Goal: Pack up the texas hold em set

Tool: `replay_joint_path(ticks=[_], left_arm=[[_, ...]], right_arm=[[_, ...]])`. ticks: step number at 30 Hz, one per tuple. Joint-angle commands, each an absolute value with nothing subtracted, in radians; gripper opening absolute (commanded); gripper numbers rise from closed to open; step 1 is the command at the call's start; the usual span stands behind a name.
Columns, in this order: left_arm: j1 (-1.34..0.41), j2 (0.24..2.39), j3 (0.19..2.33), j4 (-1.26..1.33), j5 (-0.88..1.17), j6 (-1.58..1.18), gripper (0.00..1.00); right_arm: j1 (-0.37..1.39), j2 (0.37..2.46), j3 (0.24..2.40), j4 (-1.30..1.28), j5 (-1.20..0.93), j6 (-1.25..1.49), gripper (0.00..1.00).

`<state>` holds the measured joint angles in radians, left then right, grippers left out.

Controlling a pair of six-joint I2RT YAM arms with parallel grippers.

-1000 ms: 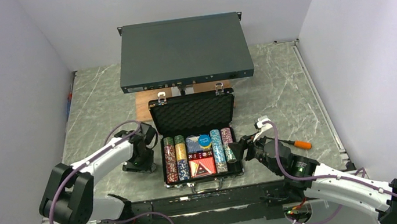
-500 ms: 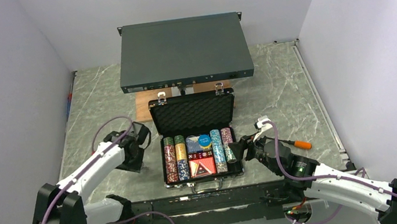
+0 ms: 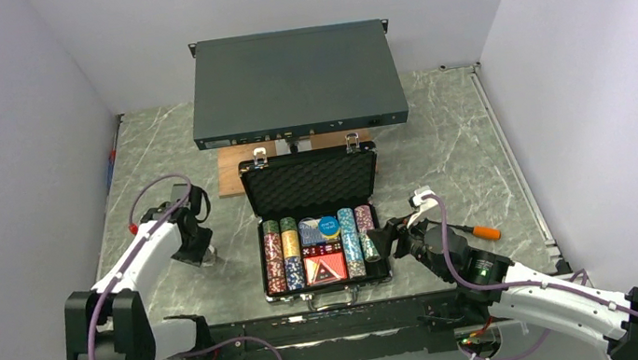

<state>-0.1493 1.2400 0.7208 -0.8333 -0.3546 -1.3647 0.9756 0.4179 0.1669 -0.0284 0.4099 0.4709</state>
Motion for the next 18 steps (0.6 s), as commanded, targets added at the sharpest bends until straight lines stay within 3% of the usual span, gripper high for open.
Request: replay_joint_path(ticks=[1,8,18], left_arm=[[-0.118,1.276,0.753,-0.775,-0.328,-1.248,0.45],[-0.100,1.329,0.747,-0.746,-0.301,-1.233,0.47],[-0.090,1.347,0.745,-0.744,-0.306,-1.213,0.61]], right_arm=[[0.978,0.420,0.199,0.006,0.416,0.457,0.64],[0.978,0.424,0.201,0.009,0.417,0.456,0.64],[0.978,0.433,0.202,0.010,0.417,0.457,0.64]])
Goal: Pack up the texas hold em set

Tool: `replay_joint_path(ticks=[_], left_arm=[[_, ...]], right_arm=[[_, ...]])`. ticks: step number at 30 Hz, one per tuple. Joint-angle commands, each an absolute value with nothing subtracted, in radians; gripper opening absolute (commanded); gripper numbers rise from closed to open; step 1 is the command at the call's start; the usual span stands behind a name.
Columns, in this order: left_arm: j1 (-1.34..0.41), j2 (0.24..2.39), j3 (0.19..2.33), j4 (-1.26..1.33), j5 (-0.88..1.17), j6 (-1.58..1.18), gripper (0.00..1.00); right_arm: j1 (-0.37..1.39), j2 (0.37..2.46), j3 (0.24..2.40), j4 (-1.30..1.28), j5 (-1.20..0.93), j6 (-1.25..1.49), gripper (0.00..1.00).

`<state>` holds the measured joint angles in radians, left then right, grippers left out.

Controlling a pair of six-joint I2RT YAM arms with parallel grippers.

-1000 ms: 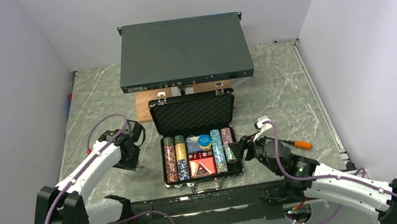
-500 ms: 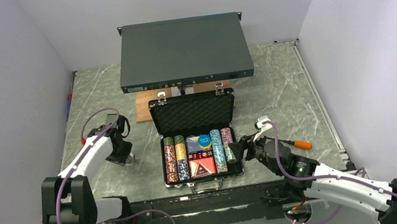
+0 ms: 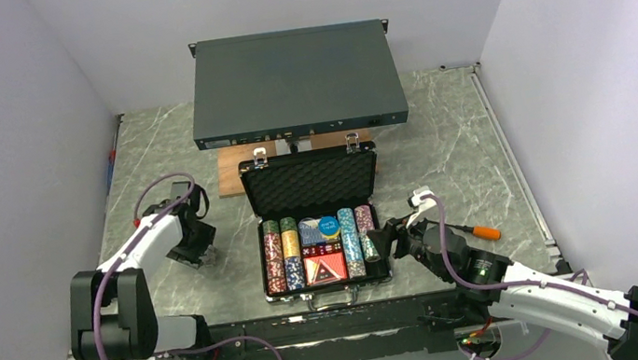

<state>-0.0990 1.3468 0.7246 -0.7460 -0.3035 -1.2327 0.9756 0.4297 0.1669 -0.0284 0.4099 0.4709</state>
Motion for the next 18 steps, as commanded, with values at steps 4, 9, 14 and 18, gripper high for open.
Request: replay_joint_path(ticks=[4,9,14,18], left_arm=[[-0.089,1.314,0.748,-0.788,-0.323,-1.207,0.70],[-0.089,1.179,0.769,-0.846,-0.329,-1.138,0.81],[-0.086,1.045,0.810,-0.854,-0.301,-0.950,0.84],[-0.081,0.958,0.804,-0.783,-0.218,-0.789,0.84]], right_arm=[[0.978,0.432,0.200,0.015,0.410,0.449,0.64],[0.979,0.473,0.212,0.027,0.379,0.432,0.69],[0.984,0.558,0.253,0.028,0.335,0.418,0.78],[0.997,0.651,0.304,0.015,0.316,0.416,0.80]])
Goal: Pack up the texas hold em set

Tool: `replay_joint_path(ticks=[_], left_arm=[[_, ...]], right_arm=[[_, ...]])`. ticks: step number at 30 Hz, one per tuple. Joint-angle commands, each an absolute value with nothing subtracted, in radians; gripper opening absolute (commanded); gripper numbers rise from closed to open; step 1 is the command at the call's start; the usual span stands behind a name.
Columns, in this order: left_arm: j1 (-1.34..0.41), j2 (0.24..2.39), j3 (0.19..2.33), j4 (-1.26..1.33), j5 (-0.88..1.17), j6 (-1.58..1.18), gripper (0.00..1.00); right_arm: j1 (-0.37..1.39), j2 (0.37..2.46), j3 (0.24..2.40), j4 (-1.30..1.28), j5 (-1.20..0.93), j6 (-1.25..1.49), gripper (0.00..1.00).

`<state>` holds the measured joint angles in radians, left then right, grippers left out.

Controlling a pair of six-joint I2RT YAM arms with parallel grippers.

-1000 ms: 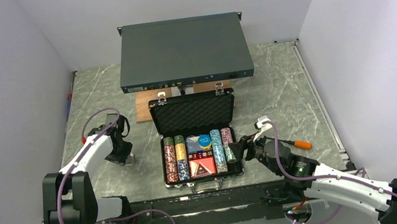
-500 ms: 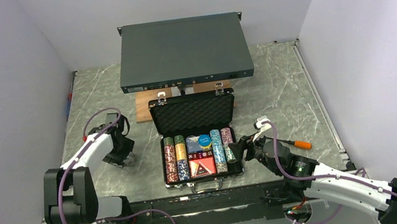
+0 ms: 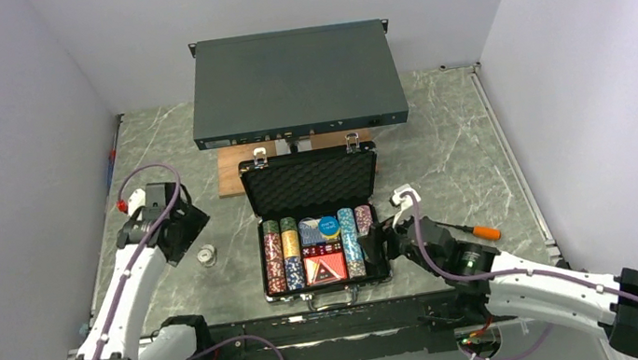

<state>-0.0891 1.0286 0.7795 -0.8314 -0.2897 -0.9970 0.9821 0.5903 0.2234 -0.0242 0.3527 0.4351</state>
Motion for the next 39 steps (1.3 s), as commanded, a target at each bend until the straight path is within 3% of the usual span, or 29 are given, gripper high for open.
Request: replay_joint_path(ticks=[1,7,11,19,39], left_arm=[[-0.078,0.948,0.796,-0.773,-0.212,-0.773,0.85],[-0.017,1.064,0.802,-0.878,-0.149,-0.932,0.99],[0.027,1.118,0.761,-0.840,-0.049,-1.086,0.99],[0.067,1.126,0.672,-0.877,-0.112,-1.404,0.99],[0.097,1.387,0.738,-0.795,-0.080,-1.407,0.99]], right_arm=[[0.997,0.666,0.311,0.015,0.319,0.417,0.80],[0.998,0.683,0.301,0.034,0.313,0.406,0.81],[0.997,0.628,0.287,0.021,0.315,0.405,0.81],[0.997,0.544,0.246,0.028,0.287,0.402,0.81],[0.997,0.470,0.207,0.052,0.273,0.399,0.80]])
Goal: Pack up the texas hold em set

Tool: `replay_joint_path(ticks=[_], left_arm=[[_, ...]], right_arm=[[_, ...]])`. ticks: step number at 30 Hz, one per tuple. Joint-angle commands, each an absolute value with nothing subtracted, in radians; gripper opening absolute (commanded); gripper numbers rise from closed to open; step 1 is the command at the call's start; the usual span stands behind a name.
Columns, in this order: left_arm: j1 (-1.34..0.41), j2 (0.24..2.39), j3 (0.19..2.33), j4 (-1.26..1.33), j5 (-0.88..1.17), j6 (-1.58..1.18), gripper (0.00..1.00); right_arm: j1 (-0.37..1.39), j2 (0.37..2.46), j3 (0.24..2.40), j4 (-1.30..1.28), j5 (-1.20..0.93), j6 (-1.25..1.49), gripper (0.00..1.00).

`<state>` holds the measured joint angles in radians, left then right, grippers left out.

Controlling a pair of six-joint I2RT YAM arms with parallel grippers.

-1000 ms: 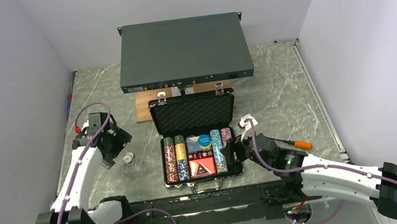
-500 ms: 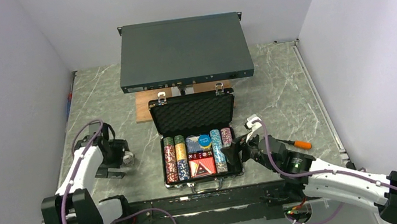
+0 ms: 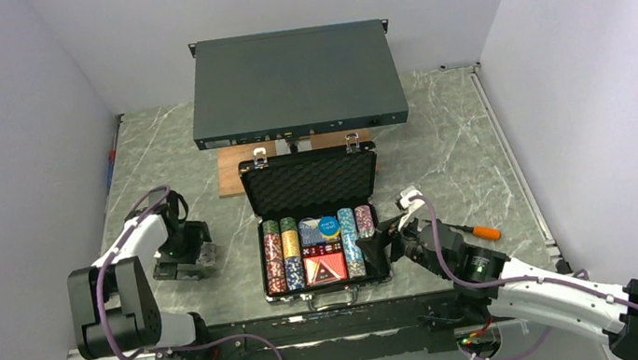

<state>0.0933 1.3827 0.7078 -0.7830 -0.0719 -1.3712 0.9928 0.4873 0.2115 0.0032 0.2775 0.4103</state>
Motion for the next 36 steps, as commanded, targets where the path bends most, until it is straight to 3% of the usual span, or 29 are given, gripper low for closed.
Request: replay_joint_path(ticks=[1,36], left_arm=[[0.098,1.389,0.741,-0.798,-0.084,-1.410,0.99],[0.012,1.397,0.748,-0.893,-0.181,-1.564,0.70]], right_arm=[[0.997,0.468,0.206,0.055,0.273,0.399,0.80],[0.997,0.454,0.202,0.051,0.282,0.403,0.80]])
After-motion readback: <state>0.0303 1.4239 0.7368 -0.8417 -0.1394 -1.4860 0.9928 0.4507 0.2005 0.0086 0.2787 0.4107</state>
